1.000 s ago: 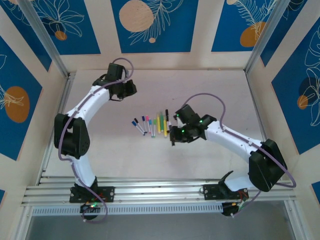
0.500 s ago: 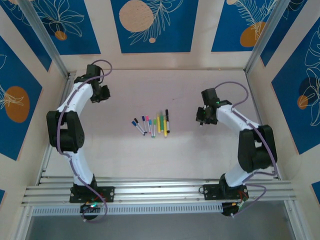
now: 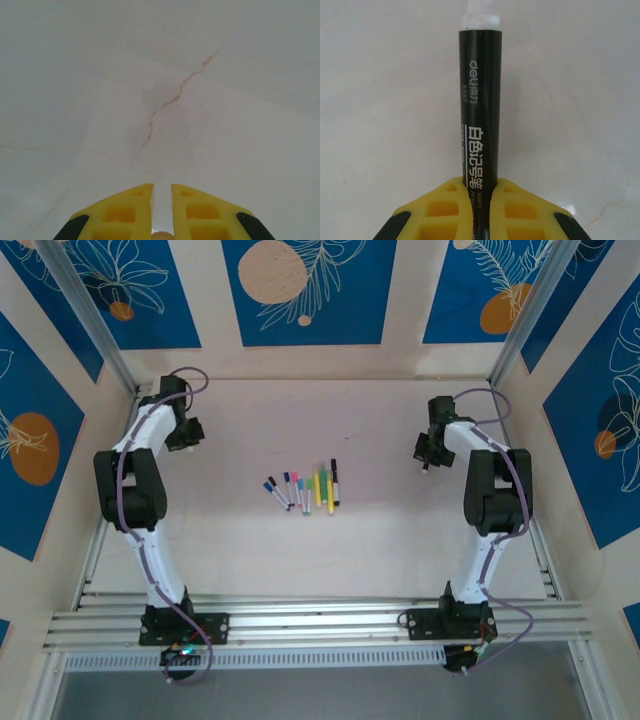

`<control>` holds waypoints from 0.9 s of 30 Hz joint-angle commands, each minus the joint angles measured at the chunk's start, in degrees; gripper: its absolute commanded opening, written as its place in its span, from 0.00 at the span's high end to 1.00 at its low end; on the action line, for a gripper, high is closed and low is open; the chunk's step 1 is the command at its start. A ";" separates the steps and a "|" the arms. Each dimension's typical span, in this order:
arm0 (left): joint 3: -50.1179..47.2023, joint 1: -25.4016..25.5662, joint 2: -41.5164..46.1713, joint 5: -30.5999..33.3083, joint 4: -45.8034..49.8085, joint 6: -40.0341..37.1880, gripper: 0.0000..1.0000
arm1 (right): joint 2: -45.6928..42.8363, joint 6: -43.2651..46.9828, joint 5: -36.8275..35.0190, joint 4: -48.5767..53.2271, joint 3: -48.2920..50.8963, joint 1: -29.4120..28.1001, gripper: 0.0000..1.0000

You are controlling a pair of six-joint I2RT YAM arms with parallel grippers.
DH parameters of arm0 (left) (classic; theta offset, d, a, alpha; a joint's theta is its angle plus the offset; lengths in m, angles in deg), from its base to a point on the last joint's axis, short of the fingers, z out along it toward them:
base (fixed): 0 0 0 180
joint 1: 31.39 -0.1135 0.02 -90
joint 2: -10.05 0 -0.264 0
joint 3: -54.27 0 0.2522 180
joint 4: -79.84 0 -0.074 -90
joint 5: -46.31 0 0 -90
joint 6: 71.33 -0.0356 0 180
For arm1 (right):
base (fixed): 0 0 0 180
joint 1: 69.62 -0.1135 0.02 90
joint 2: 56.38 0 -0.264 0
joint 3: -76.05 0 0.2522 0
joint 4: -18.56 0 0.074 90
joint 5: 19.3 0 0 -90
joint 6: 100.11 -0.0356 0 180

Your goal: Open the pen caps

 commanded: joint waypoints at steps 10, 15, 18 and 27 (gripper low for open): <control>11.28 -0.96 -12.36 4.53 4.65 -1.11 1.00 | 1.72 0.42 -0.27 2.98 -3.23 -0.22 1.00; 11.84 -0.97 -14.32 5.99 4.65 -0.84 1.00 | 1.02 0.76 -0.03 3.07 -2.43 -0.28 1.00; 11.77 -0.97 -14.66 6.26 4.81 -0.67 0.96 | 1.08 0.70 0.08 3.49 -2.63 -0.32 1.00; 11.41 -0.85 -13.62 4.77 4.58 -0.51 0.78 | 1.21 -0.06 1.09 5.26 -3.21 -0.56 0.87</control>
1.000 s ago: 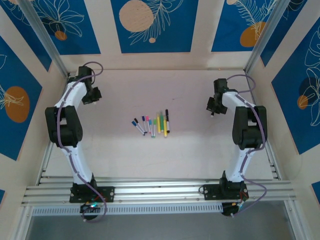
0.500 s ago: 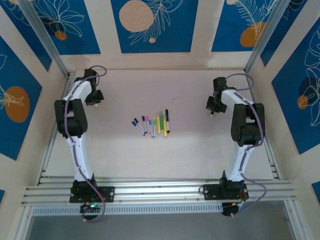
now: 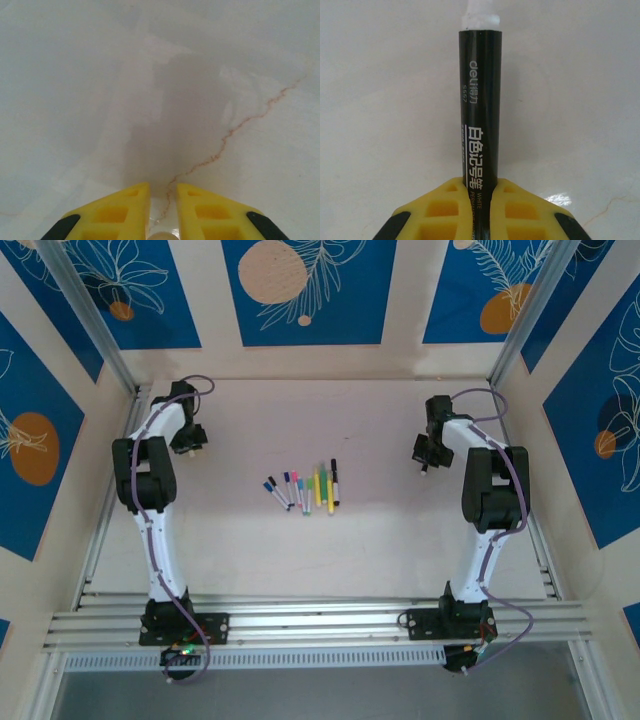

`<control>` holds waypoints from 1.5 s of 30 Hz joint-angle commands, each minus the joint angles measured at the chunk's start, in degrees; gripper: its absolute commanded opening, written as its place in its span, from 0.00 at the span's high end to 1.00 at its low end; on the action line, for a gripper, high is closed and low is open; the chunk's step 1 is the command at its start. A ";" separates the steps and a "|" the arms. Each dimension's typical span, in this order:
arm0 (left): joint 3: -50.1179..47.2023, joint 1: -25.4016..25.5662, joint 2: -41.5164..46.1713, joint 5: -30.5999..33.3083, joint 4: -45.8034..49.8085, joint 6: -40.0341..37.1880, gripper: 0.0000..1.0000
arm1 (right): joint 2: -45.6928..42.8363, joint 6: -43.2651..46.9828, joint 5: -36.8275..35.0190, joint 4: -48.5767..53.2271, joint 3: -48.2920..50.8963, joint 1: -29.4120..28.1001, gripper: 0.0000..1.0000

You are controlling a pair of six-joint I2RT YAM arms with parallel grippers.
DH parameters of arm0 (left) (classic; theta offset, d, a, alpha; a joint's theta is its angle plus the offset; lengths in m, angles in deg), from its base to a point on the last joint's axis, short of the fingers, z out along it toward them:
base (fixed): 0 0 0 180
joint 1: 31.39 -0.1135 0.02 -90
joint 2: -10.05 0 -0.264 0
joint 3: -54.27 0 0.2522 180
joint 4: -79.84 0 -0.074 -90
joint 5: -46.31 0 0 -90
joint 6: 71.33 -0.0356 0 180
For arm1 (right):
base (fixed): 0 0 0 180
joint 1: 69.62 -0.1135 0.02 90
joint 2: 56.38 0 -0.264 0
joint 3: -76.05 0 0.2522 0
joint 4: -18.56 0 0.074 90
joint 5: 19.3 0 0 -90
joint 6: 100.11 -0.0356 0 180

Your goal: Open the pen caps

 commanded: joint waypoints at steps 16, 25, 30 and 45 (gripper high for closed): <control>0.30 -0.64 3.15 -1.90 1.05 -0.47 0.66 | -1.63 -0.59 1.67 3.02 -1.20 -0.78 0.60; 1.17 -0.54 9.72 -4.07 1.55 -0.05 0.61 | -7.84 -0.37 5.08 2.18 -0.65 -1.31 0.51; 0.94 -0.07 16.35 -6.08 1.98 0.83 0.60 | -14.58 -0.56 5.68 3.52 -1.29 -3.24 0.52; -24.56 20.53 39.12 -12.23 -16.25 7.11 0.60 | -23.93 -10.31 3.44 8.10 4.74 -30.20 0.52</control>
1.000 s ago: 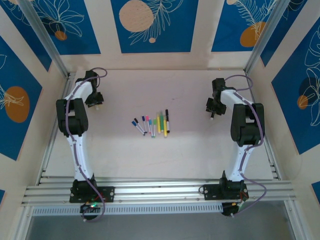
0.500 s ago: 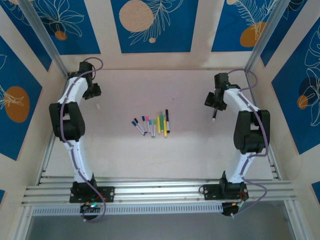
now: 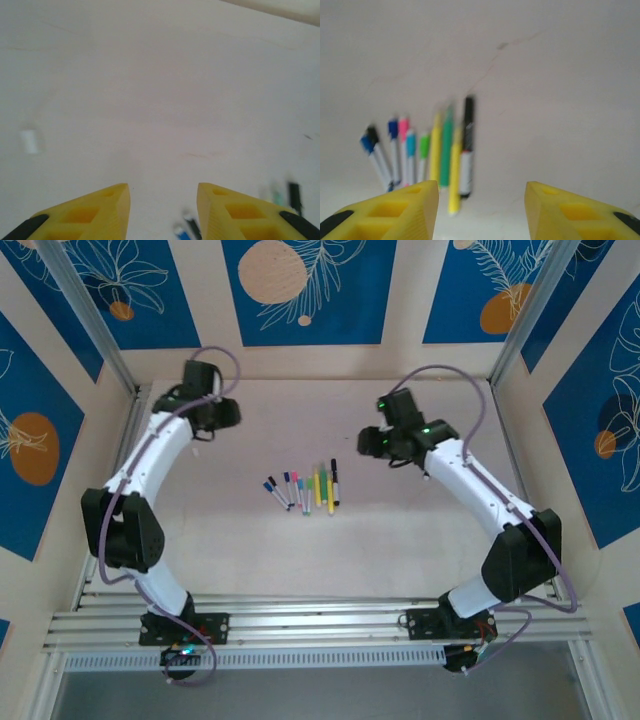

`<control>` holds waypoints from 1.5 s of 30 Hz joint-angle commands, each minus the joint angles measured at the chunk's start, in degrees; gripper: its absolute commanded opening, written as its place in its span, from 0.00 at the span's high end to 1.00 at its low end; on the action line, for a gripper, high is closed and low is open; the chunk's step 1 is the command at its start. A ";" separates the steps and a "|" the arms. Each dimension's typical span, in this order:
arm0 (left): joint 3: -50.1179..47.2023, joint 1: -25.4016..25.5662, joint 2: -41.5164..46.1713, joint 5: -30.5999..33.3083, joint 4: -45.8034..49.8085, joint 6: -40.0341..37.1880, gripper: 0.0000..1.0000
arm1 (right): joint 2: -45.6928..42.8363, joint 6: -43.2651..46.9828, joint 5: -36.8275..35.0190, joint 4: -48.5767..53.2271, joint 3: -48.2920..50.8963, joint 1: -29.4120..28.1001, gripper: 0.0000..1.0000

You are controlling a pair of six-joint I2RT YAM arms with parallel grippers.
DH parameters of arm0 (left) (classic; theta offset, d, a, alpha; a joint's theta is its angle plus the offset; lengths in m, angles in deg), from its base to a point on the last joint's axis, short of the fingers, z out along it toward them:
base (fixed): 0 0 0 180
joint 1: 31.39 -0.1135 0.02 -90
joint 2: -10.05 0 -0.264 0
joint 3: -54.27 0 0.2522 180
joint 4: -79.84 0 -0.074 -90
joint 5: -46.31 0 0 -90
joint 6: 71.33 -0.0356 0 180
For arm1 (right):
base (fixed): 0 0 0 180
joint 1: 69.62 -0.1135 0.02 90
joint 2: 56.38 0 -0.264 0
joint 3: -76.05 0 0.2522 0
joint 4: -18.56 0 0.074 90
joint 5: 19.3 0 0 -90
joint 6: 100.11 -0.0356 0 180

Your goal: Open the pen caps

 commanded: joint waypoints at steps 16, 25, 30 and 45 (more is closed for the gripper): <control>-18.42 9.42 3.79 -15.10 -16.93 10.78 0.60 | 18.99 -5.72 3.40 -0.63 -1.11 -7.50 0.66; -16.75 9.42 1.48 -15.71 -15.03 9.06 0.61 | 24.25 -5.04 4.41 -0.27 -3.27 -7.23 0.64; -16.37 9.42 0.85 -16.07 -14.43 8.13 0.62 | 25.51 -5.02 4.35 -0.44 -3.46 -7.32 0.64; -15.10 9.42 -1.19 -16.53 -13.68 7.42 0.63 | 30.26 -4.37 -0.19 4.11 -7.93 -7.15 0.67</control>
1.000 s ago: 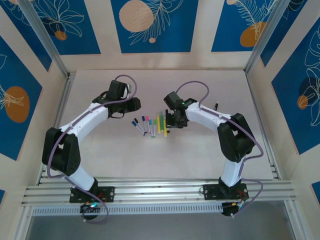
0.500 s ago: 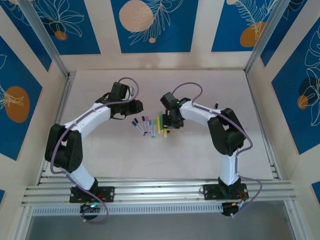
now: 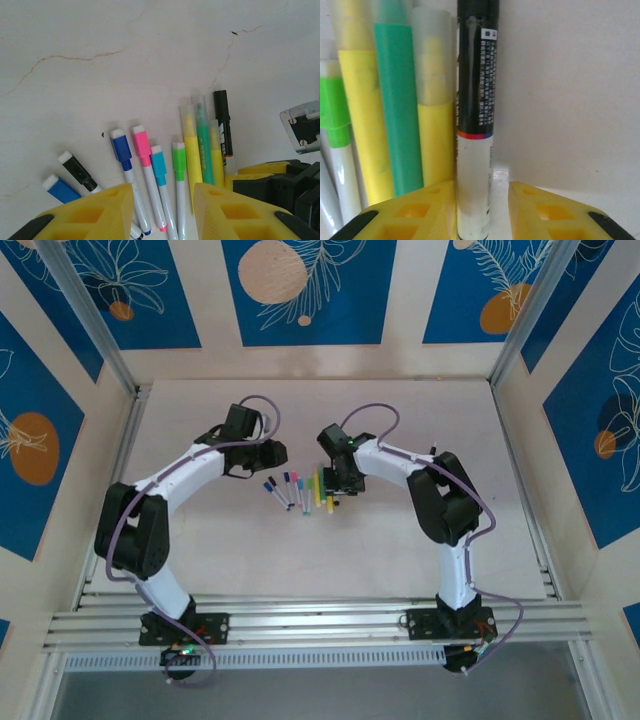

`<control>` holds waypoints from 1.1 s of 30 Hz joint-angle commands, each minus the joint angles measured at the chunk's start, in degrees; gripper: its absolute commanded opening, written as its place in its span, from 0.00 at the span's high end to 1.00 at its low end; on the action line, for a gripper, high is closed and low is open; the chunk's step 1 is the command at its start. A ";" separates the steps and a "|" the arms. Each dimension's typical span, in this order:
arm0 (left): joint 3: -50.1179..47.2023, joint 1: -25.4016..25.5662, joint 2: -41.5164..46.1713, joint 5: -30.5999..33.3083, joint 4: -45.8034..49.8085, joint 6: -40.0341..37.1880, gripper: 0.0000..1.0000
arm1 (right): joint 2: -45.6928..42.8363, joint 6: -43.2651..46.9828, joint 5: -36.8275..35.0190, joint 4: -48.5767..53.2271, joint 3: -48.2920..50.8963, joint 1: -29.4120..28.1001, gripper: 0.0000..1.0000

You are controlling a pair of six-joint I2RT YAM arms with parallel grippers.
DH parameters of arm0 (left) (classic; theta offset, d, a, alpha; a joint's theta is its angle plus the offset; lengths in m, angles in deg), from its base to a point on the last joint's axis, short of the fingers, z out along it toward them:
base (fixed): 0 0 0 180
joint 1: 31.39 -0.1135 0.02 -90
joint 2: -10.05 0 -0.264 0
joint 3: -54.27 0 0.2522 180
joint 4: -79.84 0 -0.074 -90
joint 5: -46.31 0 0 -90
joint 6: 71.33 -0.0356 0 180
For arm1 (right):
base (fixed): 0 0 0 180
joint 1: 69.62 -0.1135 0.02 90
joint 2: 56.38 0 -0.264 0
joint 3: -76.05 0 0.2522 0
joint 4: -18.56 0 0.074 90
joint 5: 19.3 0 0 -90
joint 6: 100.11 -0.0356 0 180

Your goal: Open the pen caps

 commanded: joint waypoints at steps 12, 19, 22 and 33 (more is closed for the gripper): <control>1.74 0.55 -1.36 -1.93 0.65 -1.46 0.64 | 5.50 1.58 -4.05 5.13 -5.82 0.55 0.68; 1.90 0.55 -1.29 -1.67 0.96 -1.50 0.64 | 8.75 1.38 -7.24 7.07 -7.64 1.08 0.70; 1.34 0.57 -0.81 -1.60 0.54 -1.17 0.63 | 9.90 1.75 -8.38 7.36 -7.35 1.25 0.73; 0.35 0.55 -0.52 -2.30 -0.37 -0.40 0.65 | 9.53 2.46 -6.84 5.97 -3.53 1.78 0.97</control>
